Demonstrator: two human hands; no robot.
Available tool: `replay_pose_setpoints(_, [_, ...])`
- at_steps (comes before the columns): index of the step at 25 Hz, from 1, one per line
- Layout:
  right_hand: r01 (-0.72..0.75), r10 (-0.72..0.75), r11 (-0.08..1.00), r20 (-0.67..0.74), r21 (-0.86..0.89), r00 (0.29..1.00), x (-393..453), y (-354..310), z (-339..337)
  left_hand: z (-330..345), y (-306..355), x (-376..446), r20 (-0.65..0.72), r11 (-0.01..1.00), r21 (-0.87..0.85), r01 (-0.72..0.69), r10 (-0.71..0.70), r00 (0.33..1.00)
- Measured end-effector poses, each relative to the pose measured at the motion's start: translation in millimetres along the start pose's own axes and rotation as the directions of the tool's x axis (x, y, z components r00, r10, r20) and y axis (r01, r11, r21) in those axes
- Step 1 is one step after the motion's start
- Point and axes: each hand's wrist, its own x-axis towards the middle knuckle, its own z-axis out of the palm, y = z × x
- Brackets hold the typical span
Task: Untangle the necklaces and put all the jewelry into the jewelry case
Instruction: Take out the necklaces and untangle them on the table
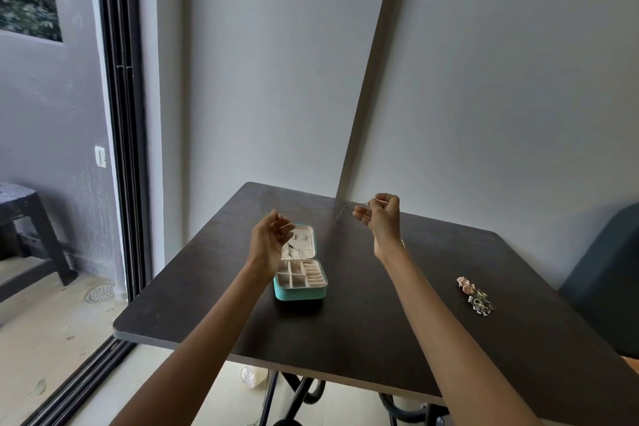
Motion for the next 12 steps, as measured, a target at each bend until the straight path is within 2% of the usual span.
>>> replay_pose_setpoints(2, [-0.013,0.013,1.0,-0.015,0.003,1.0,0.1,-1.1,-2.5,-3.3,1.5,-0.3,-0.02,0.998,-0.053,0.038,-0.039,0.999])
replay_pose_setpoints(5, [-0.03,0.029,0.998,0.016,0.049,0.999,-1.9,-4.7,-1.9,-5.0,2.5,-1.3,-0.039,0.999,0.032,0.028,-0.027,0.999])
replay_pose_setpoints(8, [-0.035,0.034,0.992,0.018,0.118,0.999,-1.8,-7.5,2.3,-6.3,1.6,0.9,-0.029,0.997,0.04,0.071,-0.07,0.997])
replay_pose_setpoints(12, [-0.005,0.004,0.999,0.029,0.033,1.0,-1.9,-7.3,3.3,-14.3,-2.8,3.4,-0.002,0.986,0.002,0.165,-0.165,0.986])
